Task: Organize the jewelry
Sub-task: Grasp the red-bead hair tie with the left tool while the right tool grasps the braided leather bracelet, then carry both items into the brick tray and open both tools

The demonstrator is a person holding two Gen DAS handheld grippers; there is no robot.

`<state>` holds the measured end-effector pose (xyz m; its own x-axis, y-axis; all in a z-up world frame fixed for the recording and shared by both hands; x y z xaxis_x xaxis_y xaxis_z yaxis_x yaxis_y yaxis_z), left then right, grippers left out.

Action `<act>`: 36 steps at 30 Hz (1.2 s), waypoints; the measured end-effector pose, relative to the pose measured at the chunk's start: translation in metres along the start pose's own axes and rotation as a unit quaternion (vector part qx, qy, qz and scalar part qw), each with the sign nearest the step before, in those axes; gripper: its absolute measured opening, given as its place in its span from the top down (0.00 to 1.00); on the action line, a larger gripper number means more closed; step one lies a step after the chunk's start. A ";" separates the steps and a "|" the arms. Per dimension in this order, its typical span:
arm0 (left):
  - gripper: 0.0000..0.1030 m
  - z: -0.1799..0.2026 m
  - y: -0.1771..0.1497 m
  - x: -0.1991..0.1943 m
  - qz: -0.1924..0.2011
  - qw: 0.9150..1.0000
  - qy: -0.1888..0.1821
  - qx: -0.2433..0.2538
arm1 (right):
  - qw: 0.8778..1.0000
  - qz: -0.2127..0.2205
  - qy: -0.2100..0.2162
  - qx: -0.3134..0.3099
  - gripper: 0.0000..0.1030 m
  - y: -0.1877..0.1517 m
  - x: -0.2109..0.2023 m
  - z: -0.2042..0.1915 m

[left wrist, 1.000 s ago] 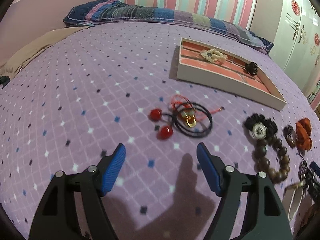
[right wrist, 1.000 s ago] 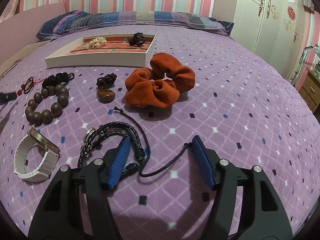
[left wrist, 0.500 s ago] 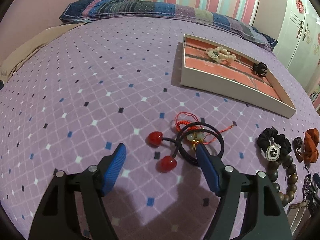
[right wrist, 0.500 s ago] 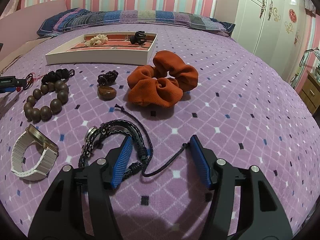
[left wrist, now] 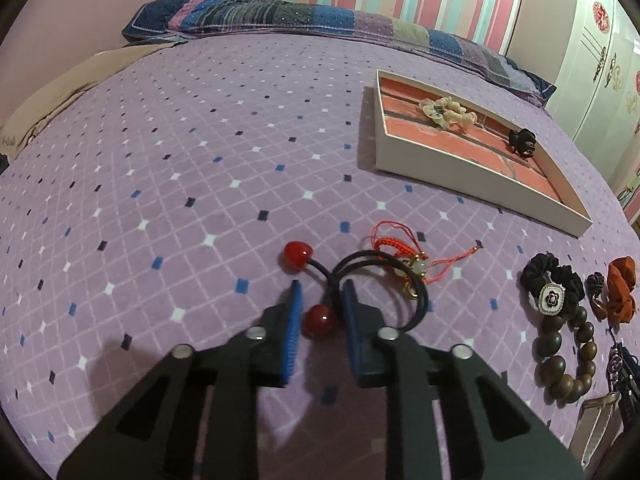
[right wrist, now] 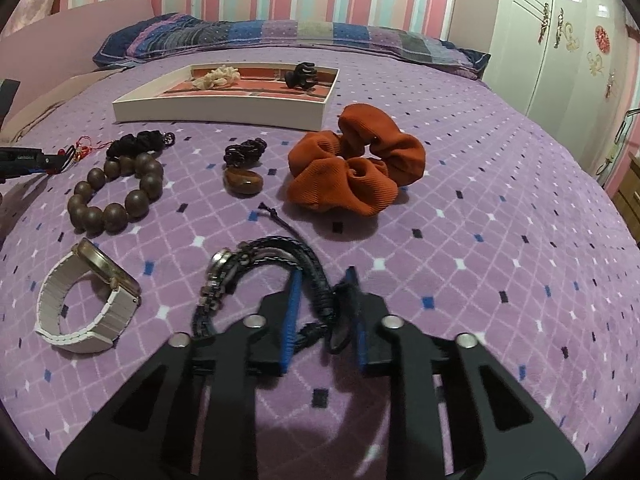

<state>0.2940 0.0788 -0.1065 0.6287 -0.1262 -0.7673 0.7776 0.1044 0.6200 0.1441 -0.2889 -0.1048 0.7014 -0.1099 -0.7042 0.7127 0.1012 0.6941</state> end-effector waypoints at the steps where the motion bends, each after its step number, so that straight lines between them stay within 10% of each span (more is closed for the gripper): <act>1: 0.85 -0.001 0.000 0.000 0.000 1.000 -0.002 0.000 | 1.000 0.000 0.002 0.001 0.83 0.000 0.000 0.000; 17: 0.85 -0.003 -0.003 -0.025 0.016 1.000 0.011 0.015 | 0.999 0.041 0.015 0.032 0.90 0.015 -0.024 0.010; 36: 0.85 0.034 0.081 -0.051 0.065 0.997 -0.014 0.037 | 0.993 0.094 0.056 0.051 0.90 0.163 -0.015 0.028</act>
<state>0.3250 0.0601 -0.0110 0.7236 -0.1428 -0.6753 0.6867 0.0496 0.7253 0.2491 -0.2986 0.0230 0.8218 0.0128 -0.5696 0.5696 0.0087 0.8219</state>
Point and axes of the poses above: each gripper's, at about its wrist camera, not at the fingertips, and x roughly the way its jaws point, z to its right, y to its top, the point moved 5 cm from there along x, roughly the way its jaws point, and after that the axes turned 4 degrees about -x, right-handed, at the moved point
